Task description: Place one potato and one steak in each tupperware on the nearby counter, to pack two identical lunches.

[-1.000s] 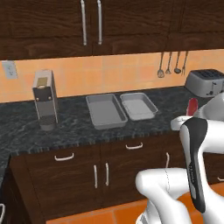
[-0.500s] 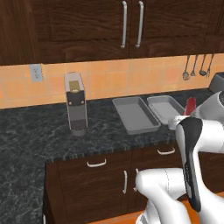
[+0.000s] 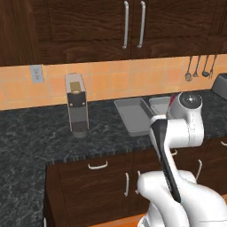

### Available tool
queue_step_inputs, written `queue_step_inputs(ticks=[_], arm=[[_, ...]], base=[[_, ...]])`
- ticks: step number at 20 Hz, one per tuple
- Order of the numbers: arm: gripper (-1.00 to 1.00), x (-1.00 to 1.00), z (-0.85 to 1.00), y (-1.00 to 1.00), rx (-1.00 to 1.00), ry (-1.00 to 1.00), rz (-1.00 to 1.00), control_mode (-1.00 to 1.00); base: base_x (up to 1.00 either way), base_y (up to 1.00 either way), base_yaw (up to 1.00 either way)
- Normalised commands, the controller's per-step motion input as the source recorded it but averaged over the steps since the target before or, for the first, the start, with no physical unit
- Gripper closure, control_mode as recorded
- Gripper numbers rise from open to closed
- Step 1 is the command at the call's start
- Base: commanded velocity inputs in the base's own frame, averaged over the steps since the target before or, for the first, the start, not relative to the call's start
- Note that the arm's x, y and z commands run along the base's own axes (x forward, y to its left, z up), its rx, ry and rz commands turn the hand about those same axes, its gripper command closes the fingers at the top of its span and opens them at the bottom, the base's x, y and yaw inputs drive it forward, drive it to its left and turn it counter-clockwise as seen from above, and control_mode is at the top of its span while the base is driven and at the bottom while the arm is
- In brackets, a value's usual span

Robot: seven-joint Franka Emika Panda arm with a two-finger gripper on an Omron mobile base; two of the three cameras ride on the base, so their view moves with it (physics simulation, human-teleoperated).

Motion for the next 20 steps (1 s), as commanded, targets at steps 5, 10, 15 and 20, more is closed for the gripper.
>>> queue_step_inputs(ticks=[5,10,15,20], arm=[[1.0,0.88,-0.04,0.0,-0.04,0.06,0.09,-1.0],[1.0,0.74,-0.15,-0.02,0.0,0.07,0.16,-1.0],[1.0,0.72,-0.26,-0.02,0.0,0.05,0.16,-1.0],[1.0,0.56,-0.42,-0.07,0.0,0.08,0.09,-1.0]], base=[[0.0,0.0,0.0],[0.0,0.0,0.0],[0.0,0.0,0.0],[0.0,0.0,0.0]])
